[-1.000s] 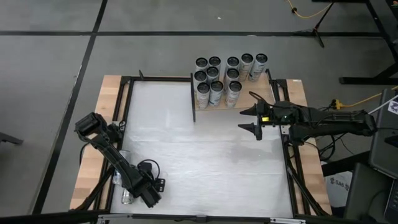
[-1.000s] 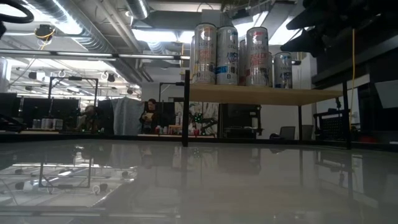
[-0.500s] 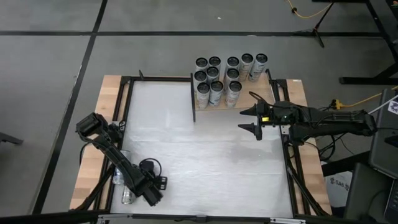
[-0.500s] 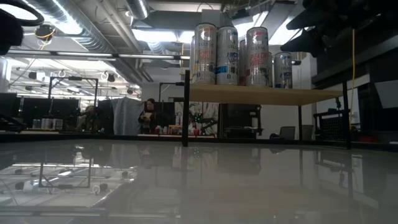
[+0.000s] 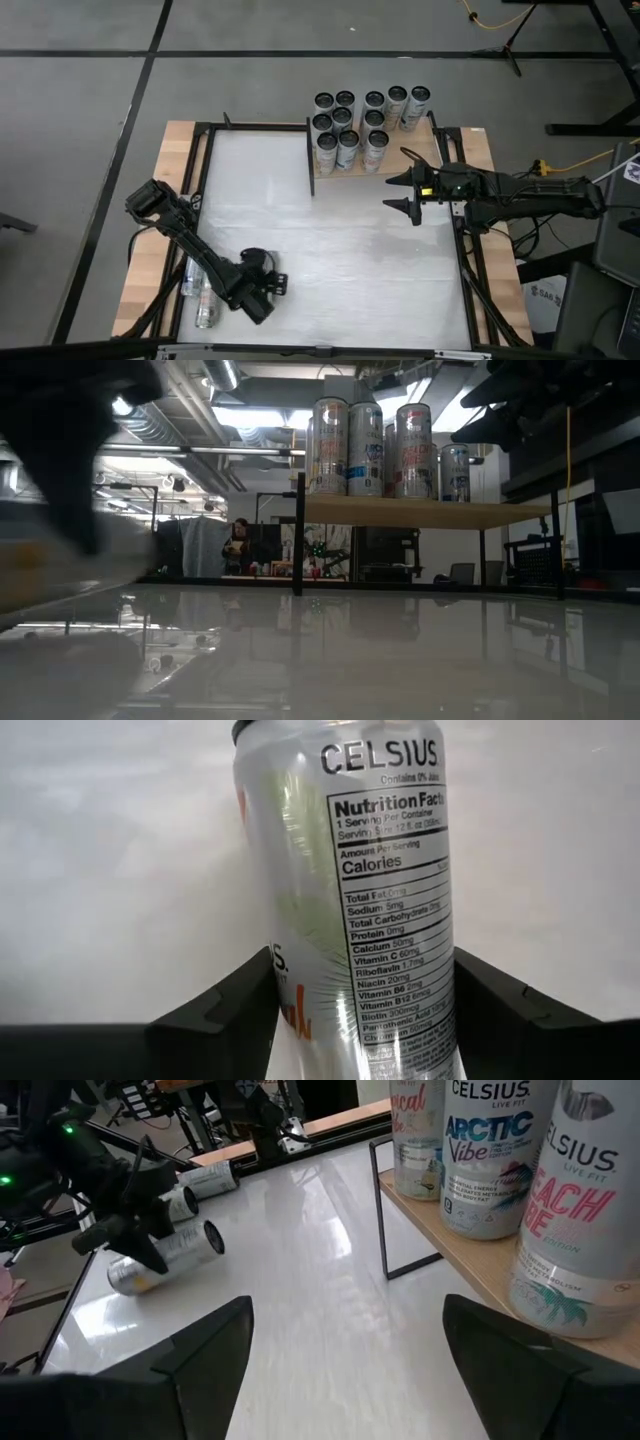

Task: Place canned beverage on shelf
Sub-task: Put the orange soda can on the shelf aligned with the orange soda can

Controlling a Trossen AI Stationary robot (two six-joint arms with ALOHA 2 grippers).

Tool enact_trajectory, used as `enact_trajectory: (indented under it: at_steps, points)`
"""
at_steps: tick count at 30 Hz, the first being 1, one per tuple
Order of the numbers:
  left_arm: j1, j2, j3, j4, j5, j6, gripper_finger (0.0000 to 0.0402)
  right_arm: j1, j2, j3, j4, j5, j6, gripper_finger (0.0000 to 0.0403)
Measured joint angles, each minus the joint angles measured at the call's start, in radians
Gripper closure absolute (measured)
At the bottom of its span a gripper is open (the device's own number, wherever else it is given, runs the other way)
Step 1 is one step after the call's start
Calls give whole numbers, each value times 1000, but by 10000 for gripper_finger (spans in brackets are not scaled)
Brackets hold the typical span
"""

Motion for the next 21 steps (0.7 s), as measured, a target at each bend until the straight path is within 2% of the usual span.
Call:
enact_trajectory:
  at_steps: [4,7,14,18,21]
  points:
    - [51,0,0,109,-131,151,185,0,0,0,0,0,0,86]
    - [98,0,0,239,-232,328,185,0,0,0,0,0,0,86]
    - [222,0,0,682,-362,967,185,0,0,0,0,-1,0,86]
    - [294,0,0,911,-359,1224,185,0,0,0,0,-10,0,86]
    - [346,0,0,1062,-283,1348,185,0,0,0,2,-103,1,86]
